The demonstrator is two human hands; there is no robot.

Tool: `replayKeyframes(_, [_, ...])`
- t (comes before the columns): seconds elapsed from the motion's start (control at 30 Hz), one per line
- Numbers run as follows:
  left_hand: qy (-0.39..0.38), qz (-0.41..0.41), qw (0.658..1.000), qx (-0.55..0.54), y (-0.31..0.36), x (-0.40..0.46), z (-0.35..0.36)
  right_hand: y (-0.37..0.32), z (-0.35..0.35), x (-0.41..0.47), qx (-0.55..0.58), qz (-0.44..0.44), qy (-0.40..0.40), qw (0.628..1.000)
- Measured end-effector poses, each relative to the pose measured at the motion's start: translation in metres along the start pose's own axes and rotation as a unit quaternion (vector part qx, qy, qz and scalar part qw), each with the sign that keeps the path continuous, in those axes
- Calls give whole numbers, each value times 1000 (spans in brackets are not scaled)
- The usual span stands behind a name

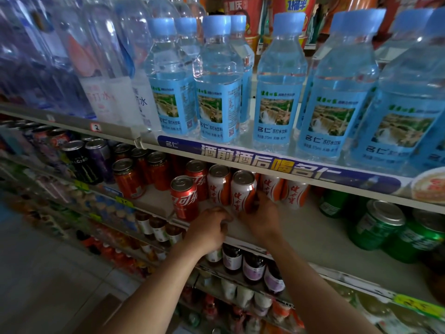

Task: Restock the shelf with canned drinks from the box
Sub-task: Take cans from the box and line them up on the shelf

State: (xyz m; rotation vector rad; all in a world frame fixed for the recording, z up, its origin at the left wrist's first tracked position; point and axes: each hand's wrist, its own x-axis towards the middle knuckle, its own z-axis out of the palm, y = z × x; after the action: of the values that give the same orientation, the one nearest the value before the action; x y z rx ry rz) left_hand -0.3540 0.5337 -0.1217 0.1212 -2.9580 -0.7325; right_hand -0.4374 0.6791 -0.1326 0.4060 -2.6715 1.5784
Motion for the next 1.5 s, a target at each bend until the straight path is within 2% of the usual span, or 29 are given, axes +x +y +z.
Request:
replayKeyframes(0.27, [6,4,1000,3,1,0,1,9,5,3,-7,7,-12,1000])
replayKeyframes(0.47, [-5,12,1000,-17,2,-6,-4,-11,-14,-5,-32,-1,-48,998])
replayKeyframes(0.53, [31,51,997,-54,-2,-20,-10,-27,-29,-27,-38,-26,-15,999])
replayKeyframes(0.57, [64,71,993,-69,-4,-32,-13,-36,-36,-45,-41,-45,30,998])
replayKeyframes(0.63, [128,67,985,-97,-19,-66,-14,-57,-36,-89,-18,-118,95,988])
replayKeyframes(0.7, [154,13,982,-107,-39,-101,-9,-65,-17,-121,40,-182,15,982])
replayKeyframes(0.77, [143,-98,978,-117,-86,-145,9,-62,36,-137,82,-159,-198,964])
replayKeyframes(0.83, [78,-238,956,-152,-134,-194,33,-46,95,-148,56,-105,-353,928])
replayKeyframes(0.9, [27,-363,917,-160,-180,-244,53,-28,153,-155,-1,-85,-446,891])
replayKeyframes(1.0, [30,-486,850,-200,-229,-297,74,-7,219,-173,-114,-76,-545,827])
replayKeyframes(1.1, [3,-572,782,-246,-274,-333,103,23,281,-204,-183,-42,-596,781])
replayKeyframes(1.2, [24,-588,765,-262,-330,-358,141,71,358,-234,-183,-12,-588,788])
replayKeyframes(1.27, [17,-615,741,-270,-374,-368,171,99,417,-251,-204,29,-612,763])
replayKeyframes(1.33, [14,-616,742,-264,-410,-370,189,120,468,-257,-215,52,-620,753])
replayKeyframes(1.43, [9,-627,735,-258,-482,-377,245,183,566,-268,-219,49,-603,766])
replayKeyframes(1.5, [6,-632,742,-225,-534,-384,296,239,637,-276,-226,30,-596,770])
